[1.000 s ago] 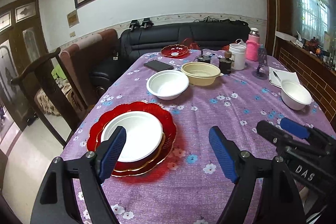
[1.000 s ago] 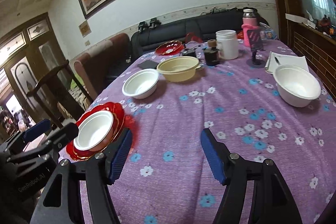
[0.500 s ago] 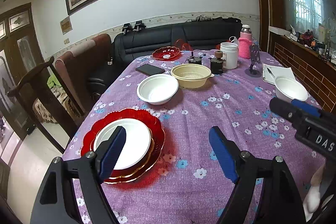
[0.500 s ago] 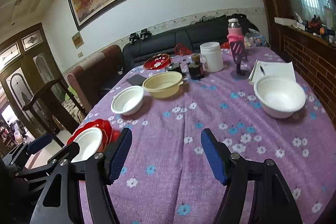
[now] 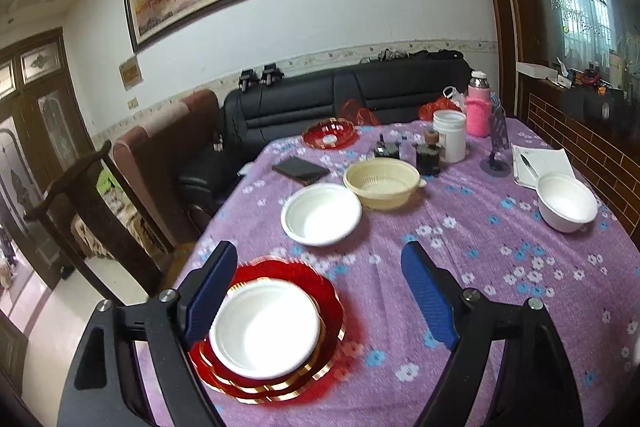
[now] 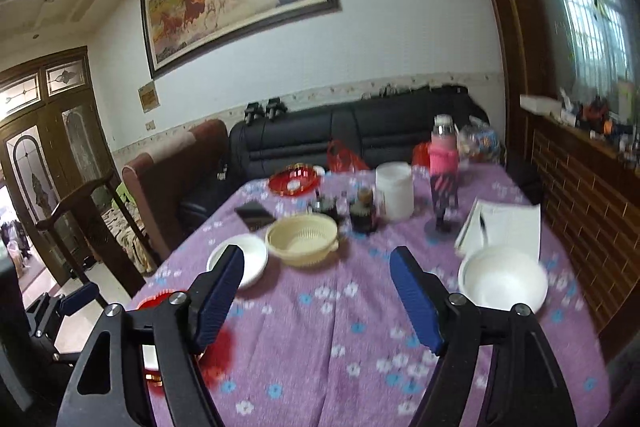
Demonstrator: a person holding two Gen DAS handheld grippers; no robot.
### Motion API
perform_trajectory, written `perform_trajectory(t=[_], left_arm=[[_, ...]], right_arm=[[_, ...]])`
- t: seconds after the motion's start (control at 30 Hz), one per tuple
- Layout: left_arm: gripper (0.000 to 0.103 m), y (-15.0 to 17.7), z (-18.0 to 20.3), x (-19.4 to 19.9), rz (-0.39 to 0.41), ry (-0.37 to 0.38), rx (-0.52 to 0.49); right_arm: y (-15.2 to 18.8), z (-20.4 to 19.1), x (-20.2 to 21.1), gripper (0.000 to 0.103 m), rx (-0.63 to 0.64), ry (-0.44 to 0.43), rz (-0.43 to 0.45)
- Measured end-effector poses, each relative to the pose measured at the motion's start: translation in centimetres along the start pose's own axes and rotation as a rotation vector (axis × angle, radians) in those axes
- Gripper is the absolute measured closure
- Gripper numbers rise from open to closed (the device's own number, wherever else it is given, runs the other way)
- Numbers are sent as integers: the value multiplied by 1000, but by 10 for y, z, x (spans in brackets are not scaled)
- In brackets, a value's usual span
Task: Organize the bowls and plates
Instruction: 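Move both grippers to the second white paper bowl beside the beige bowl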
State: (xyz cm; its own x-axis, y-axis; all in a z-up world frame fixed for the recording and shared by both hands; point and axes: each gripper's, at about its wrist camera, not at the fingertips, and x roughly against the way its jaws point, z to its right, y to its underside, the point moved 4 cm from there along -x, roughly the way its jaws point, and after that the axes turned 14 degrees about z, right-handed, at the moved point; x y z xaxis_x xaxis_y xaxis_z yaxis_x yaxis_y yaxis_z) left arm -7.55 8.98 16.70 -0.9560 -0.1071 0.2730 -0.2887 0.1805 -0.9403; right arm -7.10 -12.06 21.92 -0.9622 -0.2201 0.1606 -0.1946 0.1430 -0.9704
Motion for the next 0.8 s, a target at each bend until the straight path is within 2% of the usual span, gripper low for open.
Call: perform_trajectory(t=[0.3, 0.5, 0.67, 0.8], left_arm=[[15, -44, -36, -6, 77, -47, -39], [14, -71, -59, -18, 94, -88, -102], [14, -95, -74, -40, 91, -119, -167], [14, -108, -93, -81, 39, -137, -153]], right_arm=[[-77, -20, -29, 20, 47, 9, 44], [-109, -31, -67, 20, 96, 46, -8], [-119, -34, -108, 20, 74, 61, -93], [-99, -31, -141, 20, 11, 47, -164]])
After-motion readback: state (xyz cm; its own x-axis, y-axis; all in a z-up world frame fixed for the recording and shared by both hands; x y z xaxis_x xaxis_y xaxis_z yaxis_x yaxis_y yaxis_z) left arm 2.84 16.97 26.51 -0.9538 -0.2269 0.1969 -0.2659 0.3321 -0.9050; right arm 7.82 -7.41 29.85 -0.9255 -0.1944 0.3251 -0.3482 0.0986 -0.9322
